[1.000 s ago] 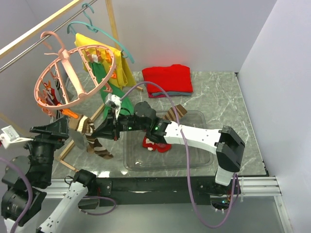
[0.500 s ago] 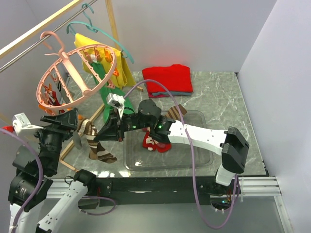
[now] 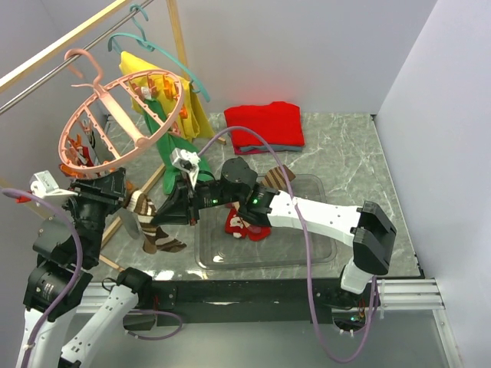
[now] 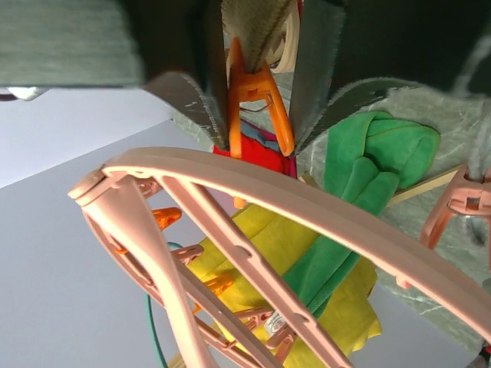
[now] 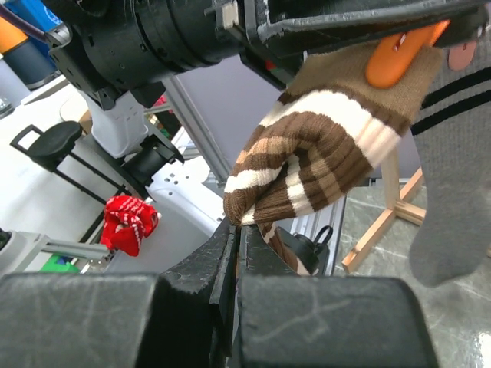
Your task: Remove the socks clipped to the hanger
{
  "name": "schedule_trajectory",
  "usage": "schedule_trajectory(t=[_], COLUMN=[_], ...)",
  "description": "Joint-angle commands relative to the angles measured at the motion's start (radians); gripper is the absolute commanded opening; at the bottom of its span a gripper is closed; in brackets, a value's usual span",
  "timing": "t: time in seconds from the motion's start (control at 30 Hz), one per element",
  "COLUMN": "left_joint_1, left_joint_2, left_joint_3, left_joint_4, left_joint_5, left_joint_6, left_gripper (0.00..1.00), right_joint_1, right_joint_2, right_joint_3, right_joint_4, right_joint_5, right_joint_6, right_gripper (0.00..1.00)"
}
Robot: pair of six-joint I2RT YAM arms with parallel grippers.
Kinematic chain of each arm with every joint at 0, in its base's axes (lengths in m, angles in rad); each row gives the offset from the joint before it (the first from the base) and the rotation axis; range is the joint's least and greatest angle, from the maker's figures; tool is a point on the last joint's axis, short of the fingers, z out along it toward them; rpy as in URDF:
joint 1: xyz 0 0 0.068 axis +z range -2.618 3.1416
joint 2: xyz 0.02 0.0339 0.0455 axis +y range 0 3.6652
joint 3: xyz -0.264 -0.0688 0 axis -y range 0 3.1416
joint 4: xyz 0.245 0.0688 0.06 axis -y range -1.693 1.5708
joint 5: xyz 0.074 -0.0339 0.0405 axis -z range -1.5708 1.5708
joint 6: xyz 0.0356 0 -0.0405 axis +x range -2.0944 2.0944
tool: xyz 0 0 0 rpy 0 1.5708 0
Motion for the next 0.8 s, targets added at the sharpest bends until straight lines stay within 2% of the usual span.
schedule_trajectory(t=[0.0,0.03,0.17,0.3,0.33,0.47,0.63,0.77], left_joint_1=[-0.003,-0.003,-0.003,-0.002,-0.002,-0.003,-0.003,-0.003], left_joint_2=[0.004,0.007,0.015,0.018,0.017,0.026,0.037,0.04], left_joint_3=[0.01,0.013,0.031,0.04,0.043,0.056,0.071,0.08], left_joint_4=[0.081,0.084,0.08,0.084,0.084,0.083,0.091,0.114], left_joint_5=[-0.018,-0.014,0.005,0.026,0.034,0.066,0.097,0.117], left_joint_6=[0.056,0.063,0.085,0.093,0.094,0.091,0.086,0.071], left_gripper=[0.33,0.27,0.17,0.09,0.06,0.04,0.04,0.05], right_joint_1=[-0.006,-0.004,-0.006,-0.015,-0.02,-0.084,-0.182,-0.257], right_joint_2=[-0.076,-0.077,-0.094,-0.131,-0.154,-0.23,-0.33,-0.341], right_joint_3=[-0.024,-0.029,-0.041,-0.069,-0.075,-0.141,-0.256,-0.296], right_joint_4=[0.021,0.016,-0.047,-0.149,-0.174,-0.339,-0.461,-0.577], right_joint_5=[-0.008,0.0,0.067,0.179,0.246,0.461,0.687,0.885], right_joint_6=[-0.008,-0.011,-0.047,-0.089,-0.098,-0.172,-0.224,-0.256], right_gripper=[0.0,0.0,0.0,0.0,0.0,0.0,0.0,0.0])
